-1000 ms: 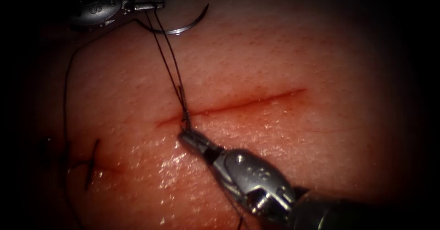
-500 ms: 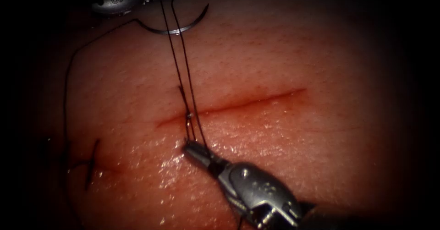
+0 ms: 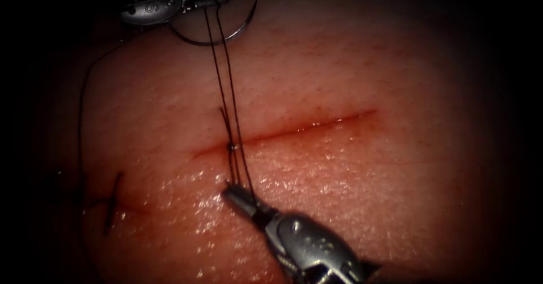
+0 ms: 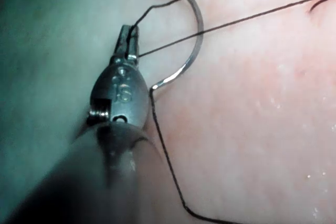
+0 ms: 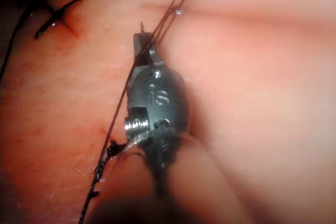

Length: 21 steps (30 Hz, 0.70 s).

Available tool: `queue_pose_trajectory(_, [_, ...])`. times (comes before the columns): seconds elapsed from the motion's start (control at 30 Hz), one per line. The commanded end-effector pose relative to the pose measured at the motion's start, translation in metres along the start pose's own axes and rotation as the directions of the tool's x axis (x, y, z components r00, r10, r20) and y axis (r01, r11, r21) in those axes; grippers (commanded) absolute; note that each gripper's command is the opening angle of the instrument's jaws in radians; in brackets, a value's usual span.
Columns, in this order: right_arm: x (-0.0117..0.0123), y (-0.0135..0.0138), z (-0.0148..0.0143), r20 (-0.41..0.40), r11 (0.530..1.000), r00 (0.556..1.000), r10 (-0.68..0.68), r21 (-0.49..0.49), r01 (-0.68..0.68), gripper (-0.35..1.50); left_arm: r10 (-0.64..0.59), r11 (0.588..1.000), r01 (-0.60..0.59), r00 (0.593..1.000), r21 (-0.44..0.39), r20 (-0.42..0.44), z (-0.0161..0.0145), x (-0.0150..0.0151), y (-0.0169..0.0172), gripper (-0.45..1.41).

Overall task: Wound Closure
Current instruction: Pull downward with right jaws and upward with left grasper to tighten knot, then pull working end of suture taut with left needle holder

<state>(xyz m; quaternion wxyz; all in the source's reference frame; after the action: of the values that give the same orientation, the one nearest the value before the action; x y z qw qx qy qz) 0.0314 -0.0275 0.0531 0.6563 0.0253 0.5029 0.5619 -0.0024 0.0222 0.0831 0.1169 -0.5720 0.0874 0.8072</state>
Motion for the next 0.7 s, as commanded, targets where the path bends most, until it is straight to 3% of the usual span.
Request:
queue_pose_trajectory(0.03, [0.0005, -0.0001, 0.0006, -0.038, 1.0, 0.999, -0.019, 0.017, 0.02, 0.05, -0.007, 1.0, 0.007, 1.0, -0.017, -0.019, 0.0003, 0.0002, -0.0003, -0.45])
queue_pose_trajectory(0.07, [0.0008, 0.0, 0.0005, -0.05, 0.999, 0.998, -0.027, 0.025, 0.029, 0.19, -0.017, 0.999, 0.016, 0.999, -0.03, -0.036, -0.0002, 0.0006, 0.0001, -0.45])
queue_pose_trajectory(0.1, [0.0008, 0.0, 0.0005, -0.05, 0.999, 0.998, -0.027, 0.025, 0.029, 0.19, -0.017, 0.999, 0.016, 0.999, -0.03, -0.036, -0.0002, 0.0006, 0.0001, -0.45])
queue_pose_trajectory(0.23, [0.0025, 0.0001, -0.0006, -0.073, 0.997, 0.995, -0.069, 0.034, 0.072, 0.73, -0.046, 0.997, 0.039, 0.995, -0.07, -0.093, -0.0025, 0.0032, 0.0016, -0.45])
queue_pose_trajectory(0.3, [0.003, 0.0002, -0.0012, -0.085, 0.993, 0.991, -0.105, 0.037, 0.108, 0.89, -0.063, 0.994, 0.052, 0.991, -0.092, -0.117, -0.0036, 0.0046, 0.002, -0.45])
queue_pose_trajectory(0.33, [0.0034, 0.0003, -0.0018, -0.09, 0.987, 0.984, -0.153, 0.038, 0.157, 1.08, -0.078, 0.992, 0.064, 0.988, -0.113, -0.132, -0.0047, 0.0059, 0.0024, -0.45])
queue_pose_trajectory(0.5, [0.0046, 0.0018, -0.0039, -0.081, 0.959, 0.959, -0.273, 0.055, 0.278, 1.13, -0.124, 0.978, 0.087, 0.973, -0.188, -0.194, -0.0085, 0.0118, 0.0045, -0.45])
queue_pose_trajectory(0.7, [0.0067, 0.0037, -0.0045, -0.02, 0.923, 0.926, -0.376, 0.08, 0.376, 1.15, -0.118, 0.973, 0.066, 0.966, -0.22, -0.232, -0.011, 0.0169, 0.0059, -0.45])
